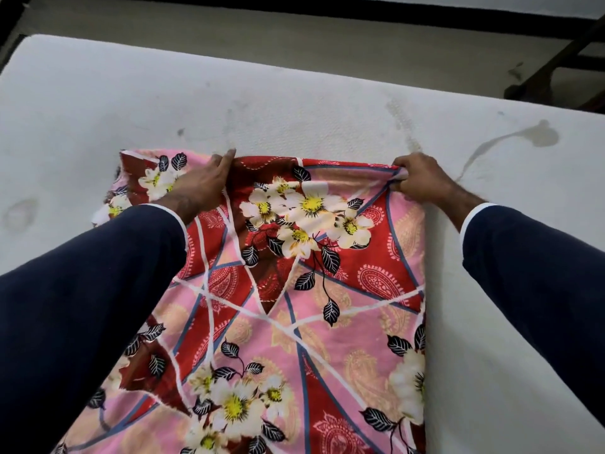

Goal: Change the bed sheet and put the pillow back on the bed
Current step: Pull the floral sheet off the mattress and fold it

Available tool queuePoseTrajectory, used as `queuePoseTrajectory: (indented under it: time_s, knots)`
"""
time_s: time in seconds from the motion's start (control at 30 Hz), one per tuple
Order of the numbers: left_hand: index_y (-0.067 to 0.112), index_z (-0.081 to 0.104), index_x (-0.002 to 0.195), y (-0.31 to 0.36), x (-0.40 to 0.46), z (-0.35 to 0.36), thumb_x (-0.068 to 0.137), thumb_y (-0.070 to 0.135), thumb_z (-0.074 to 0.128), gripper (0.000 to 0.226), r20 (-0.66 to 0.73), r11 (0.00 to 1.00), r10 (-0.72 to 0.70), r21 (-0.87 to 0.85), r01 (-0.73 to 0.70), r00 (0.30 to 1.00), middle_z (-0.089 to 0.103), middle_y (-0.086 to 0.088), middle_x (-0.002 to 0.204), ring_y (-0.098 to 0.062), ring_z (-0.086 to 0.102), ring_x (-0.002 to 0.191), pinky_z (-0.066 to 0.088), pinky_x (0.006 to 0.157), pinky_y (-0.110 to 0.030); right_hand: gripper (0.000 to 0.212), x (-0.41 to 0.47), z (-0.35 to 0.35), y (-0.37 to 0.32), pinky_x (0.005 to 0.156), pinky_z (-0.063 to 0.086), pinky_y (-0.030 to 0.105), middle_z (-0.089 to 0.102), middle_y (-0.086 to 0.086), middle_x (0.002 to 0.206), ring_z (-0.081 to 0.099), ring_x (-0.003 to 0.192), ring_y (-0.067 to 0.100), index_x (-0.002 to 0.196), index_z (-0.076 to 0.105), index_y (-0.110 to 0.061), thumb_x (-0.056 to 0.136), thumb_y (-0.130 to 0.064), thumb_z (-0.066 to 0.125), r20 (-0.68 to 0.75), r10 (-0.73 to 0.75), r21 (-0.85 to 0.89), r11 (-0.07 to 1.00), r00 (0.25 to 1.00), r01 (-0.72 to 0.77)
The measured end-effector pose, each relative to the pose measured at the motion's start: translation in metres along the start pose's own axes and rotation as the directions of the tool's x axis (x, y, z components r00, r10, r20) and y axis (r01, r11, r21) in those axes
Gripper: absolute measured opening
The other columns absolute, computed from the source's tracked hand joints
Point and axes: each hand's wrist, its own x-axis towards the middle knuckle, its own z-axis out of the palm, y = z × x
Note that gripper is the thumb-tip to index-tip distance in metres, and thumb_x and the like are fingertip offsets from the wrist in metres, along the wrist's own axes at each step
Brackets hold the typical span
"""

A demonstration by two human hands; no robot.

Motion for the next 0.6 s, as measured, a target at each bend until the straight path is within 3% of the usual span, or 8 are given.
queuePoseTrajectory:
  time_s: [0.07, 0.13, 0.2, 0.3, 0.4, 0.5, 0.53, 0.6]
  knots:
    - [0.008, 0.025, 0.151, 0.006, -0.003, -0.003, 0.082, -0.003, 0.067, 0.082, -0.076, 0.996, 0.009, 0.084, -0.002, 0.997, 0.047, -0.023, 0.131, -0.039, 0.058, 0.100, 0.055, 0.079, -0.050, 0.017, -0.009, -0.003, -0.003, 0.071, 0.046, 0.032, 0.065, 0.016, 0.094, 0.064, 0.092, 0.033, 0.099, 0.071, -0.004, 0.081, -0.004, 0.073, -0.058, -0.038, 0.020, 0.999, 0.998, 0.039]
    - [0.001, 0.053, 0.126, 0.007, -0.013, -0.010, 0.083, 0.001, 0.067, 0.045, -0.123, 0.984, 0.052, 0.177, -0.030, 0.991, 0.053, -0.022, 0.110, -0.040, 0.056, 0.096, 0.052, 0.078, -0.049, 0.012, -0.023, -0.007, -0.007, 0.068, 0.045, 0.032, 0.062, 0.010, 0.086, 0.064, 0.087, 0.032, 0.094, 0.069, -0.005, 0.083, -0.004, 0.071, -0.114, -0.064, 0.079, 0.994, 0.991, 0.074]
    - [0.003, 0.065, 0.108, 0.003, -0.030, -0.020, 0.086, 0.010, 0.069, 0.024, -0.174, 0.960, 0.083, 0.279, -0.032, 0.981, 0.055, -0.019, 0.100, -0.037, 0.056, 0.092, 0.049, 0.079, -0.049, 0.010, -0.043, -0.018, -0.011, 0.064, 0.052, 0.036, 0.062, 0.008, 0.086, 0.064, 0.082, 0.030, 0.093, 0.066, -0.008, 0.085, -0.005, 0.068, -0.160, -0.083, 0.140, 0.985, 0.984, 0.106]
    - [0.009, 0.070, 0.098, -0.010, -0.069, -0.036, 0.087, 0.028, 0.072, 0.022, -0.279, 0.913, 0.170, 0.407, -0.044, 0.945, 0.057, -0.016, 0.104, -0.037, 0.053, 0.100, 0.043, 0.086, -0.050, 0.021, -0.089, -0.033, -0.022, 0.046, 0.050, 0.019, 0.063, 0.008, 0.083, 0.063, 0.066, 0.019, 0.091, 0.065, -0.016, 0.084, 0.003, 0.060, -0.163, -0.119, 0.228, 0.961, 0.980, 0.154]
    - [0.011, 0.073, 0.091, -0.028, -0.113, -0.044, 0.085, 0.031, 0.068, 0.022, -0.319, 0.872, 0.384, 0.435, -0.226, 0.867, 0.061, -0.013, 0.112, -0.037, 0.053, 0.114, 0.033, 0.102, -0.050, 0.033, -0.149, -0.040, -0.029, 0.056, 0.050, 0.013, 0.069, 0.001, 0.087, 0.065, 0.075, 0.012, 0.099, 0.068, -0.027, 0.082, -0.002, 0.058, -0.124, -0.227, 0.313, 0.915, 0.966, 0.256]
    - [0.018, 0.072, 0.088, -0.042, -0.167, -0.047, 0.083, 0.032, 0.070, 0.015, -0.179, 0.750, 0.611, 0.443, -0.491, 0.772, 0.067, -0.006, 0.096, -0.029, 0.063, 0.104, 0.028, 0.114, -0.047, 0.028, -0.227, -0.034, -0.031, 0.075, 0.048, 0.007, 0.072, -0.022, 0.098, 0.064, 0.086, -0.009, 0.108, 0.069, -0.048, 0.082, -0.036, 0.066, -0.025, -0.286, 0.393, 0.878, 0.958, 0.272]
    - [0.021, 0.070, 0.090, -0.044, -0.192, -0.045, 0.084, 0.032, 0.070, 0.013, -0.073, 0.707, 0.645, 0.435, -0.558, 0.760, 0.068, -0.001, 0.092, -0.025, 0.066, 0.097, 0.030, 0.114, -0.047, 0.030, -0.255, -0.026, -0.033, 0.079, 0.046, 0.008, 0.072, -0.024, 0.102, 0.066, 0.091, -0.007, 0.110, 0.068, -0.051, 0.084, -0.036, 0.067, 0.024, -0.324, 0.355, 0.887, 0.946, 0.295]
    - [0.029, 0.065, 0.096, -0.045, -0.237, -0.036, 0.084, 0.036, 0.070, 0.015, 0.106, 0.664, 0.641, 0.420, -0.619, 0.760, 0.070, 0.007, 0.087, -0.018, 0.070, 0.085, 0.039, 0.106, -0.042, 0.053, -0.304, -0.002, -0.031, 0.079, 0.049, 0.019, 0.075, -0.003, 0.108, 0.070, 0.095, 0.017, 0.118, 0.066, -0.043, 0.082, -0.004, 0.068, 0.062, -0.395, 0.192, 0.906, 0.916, 0.377]
